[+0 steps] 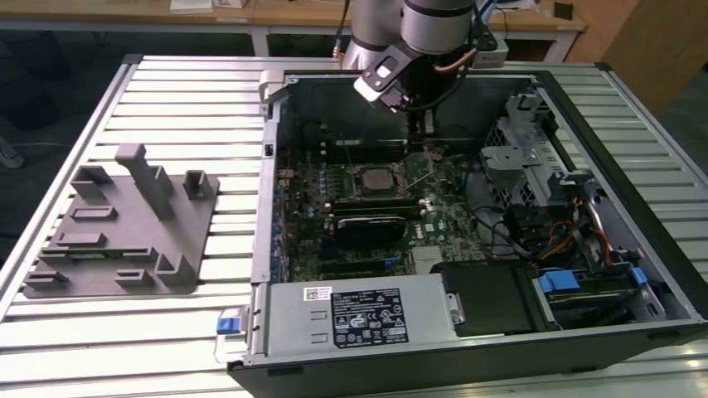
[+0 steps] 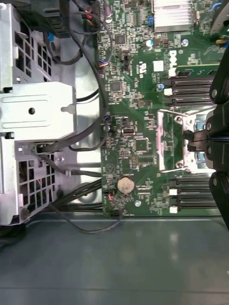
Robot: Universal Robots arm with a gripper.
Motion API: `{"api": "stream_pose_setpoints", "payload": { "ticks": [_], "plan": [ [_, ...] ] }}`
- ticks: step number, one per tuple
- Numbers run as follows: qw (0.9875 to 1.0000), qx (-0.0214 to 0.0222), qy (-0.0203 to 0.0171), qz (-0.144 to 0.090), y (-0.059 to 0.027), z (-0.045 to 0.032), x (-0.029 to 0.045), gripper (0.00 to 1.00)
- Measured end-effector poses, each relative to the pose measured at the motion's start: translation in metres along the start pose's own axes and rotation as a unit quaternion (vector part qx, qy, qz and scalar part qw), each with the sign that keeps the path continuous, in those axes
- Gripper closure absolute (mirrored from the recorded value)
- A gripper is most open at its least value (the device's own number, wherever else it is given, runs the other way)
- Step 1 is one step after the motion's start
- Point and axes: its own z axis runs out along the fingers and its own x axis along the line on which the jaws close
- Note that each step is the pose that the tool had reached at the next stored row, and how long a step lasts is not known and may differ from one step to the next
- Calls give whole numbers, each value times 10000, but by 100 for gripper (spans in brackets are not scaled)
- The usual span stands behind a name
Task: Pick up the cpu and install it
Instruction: 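Close the cpu cover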
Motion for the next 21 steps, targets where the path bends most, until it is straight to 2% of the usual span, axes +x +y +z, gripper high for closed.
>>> {"api": "stream_pose_setpoints", "payload": {
  "ticks": [21],
  "plan": [
    [10000,0,0,0,304,47,19,89]
  ]
}}
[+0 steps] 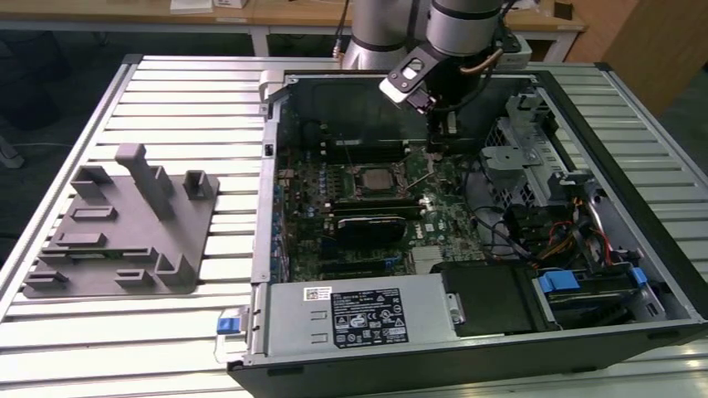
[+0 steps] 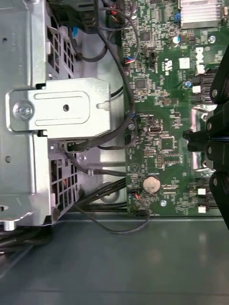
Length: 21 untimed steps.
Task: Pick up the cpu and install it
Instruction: 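Close the cpu cover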
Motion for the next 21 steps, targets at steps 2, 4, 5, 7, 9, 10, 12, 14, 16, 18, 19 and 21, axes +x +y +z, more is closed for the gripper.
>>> {"api": "stream_pose_setpoints", "payload": {
  "ticks": [2,4,5,7,9,10,12,14,16,18,19,21],
  "plan": [
    [10000,0,0,0,28,8,1,89],
    [10000,0,0,0,54,16,2,89],
    [10000,0,0,0,66,21,2,89],
    [10000,0,0,0,89,30,3,89],
    [10000,0,0,0,111,39,3,89],
    [10000,0,1,0,121,45,3,89],
    [10000,0,0,0,137,55,3,89],
    [10000,0,0,0,151,65,4,89],
    [10000,0,0,1,161,78,4,89],
    [10000,0,0,0,168,95,3,89],
    [10000,0,0,1,169,104,3,89],
    [10000,0,0,1,170,121,3,89]
  ]
}}
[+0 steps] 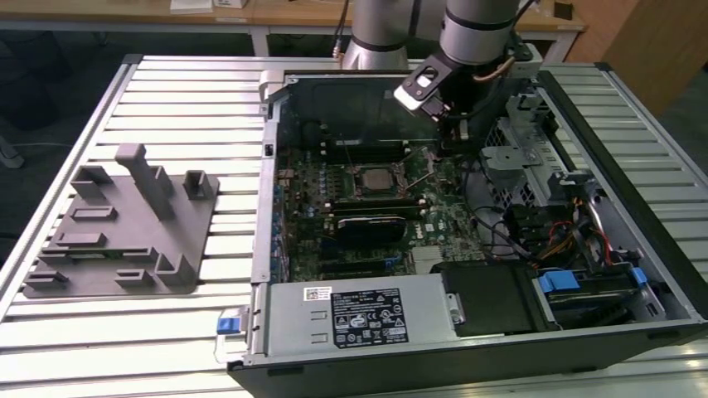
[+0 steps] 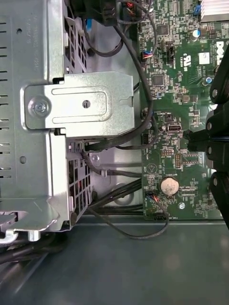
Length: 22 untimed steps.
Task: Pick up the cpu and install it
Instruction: 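Close the cpu cover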
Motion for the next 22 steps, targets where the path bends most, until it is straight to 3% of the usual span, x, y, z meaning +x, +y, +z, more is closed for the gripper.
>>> {"api": "stream_pose_setpoints", "payload": {
  "ticks": [14,15,16,17,22],
  "plan": [
    [10000,2,-19,-1,1,100,-2,89],
    [10000,2,-26,-2,1,101,0,89],
    [10000,0,-71,-5,1,101,5,89],
    [10000,0,-92,-8,2,102,5,89],
    [10000,1,-95,-7,0,109,4,89]
  ]
}}
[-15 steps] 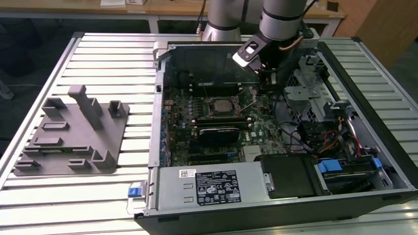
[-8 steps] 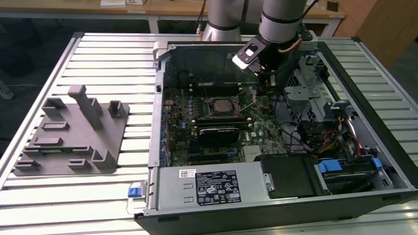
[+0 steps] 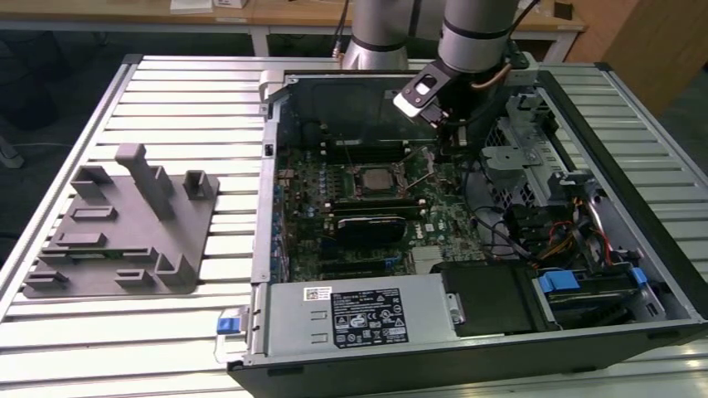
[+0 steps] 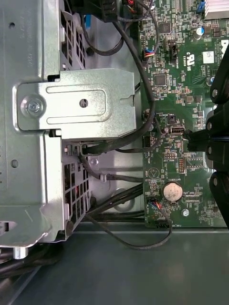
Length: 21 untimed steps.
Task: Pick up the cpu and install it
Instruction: 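Close the cpu cover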
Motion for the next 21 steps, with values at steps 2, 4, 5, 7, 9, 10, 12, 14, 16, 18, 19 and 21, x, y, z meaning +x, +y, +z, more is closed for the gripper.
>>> {"api": "stream_pose_setpoints", "payload": {
  "ticks": [2,4,5,7,9,10,12,14,16,18,19,21],
  "plan": [
    [10000,0,-1,0,0,0,0,89],
    [10000,1,-2,0,0,1,0,89],
    [10000,17,-1,0,1,2,0,89],
    [10000,76,-3,0,3,4,0,89],
    [9999,171,-7,0,8,6,0,89],
    [9997,227,-8,-1,11,7,0,89],
    [9995,316,-10,-1,13,9,1,89],
    [9993,370,-12,-1,14,9,1,89],
    [9993,373,-13,0,14,9,0,89],
    [9993,376,-12,-1,14,9,1,89],
    [9993,378,-12,-1,14,10,1,89],
    [9993,378,-12,-1,10,10,0,89]
  ]
}}
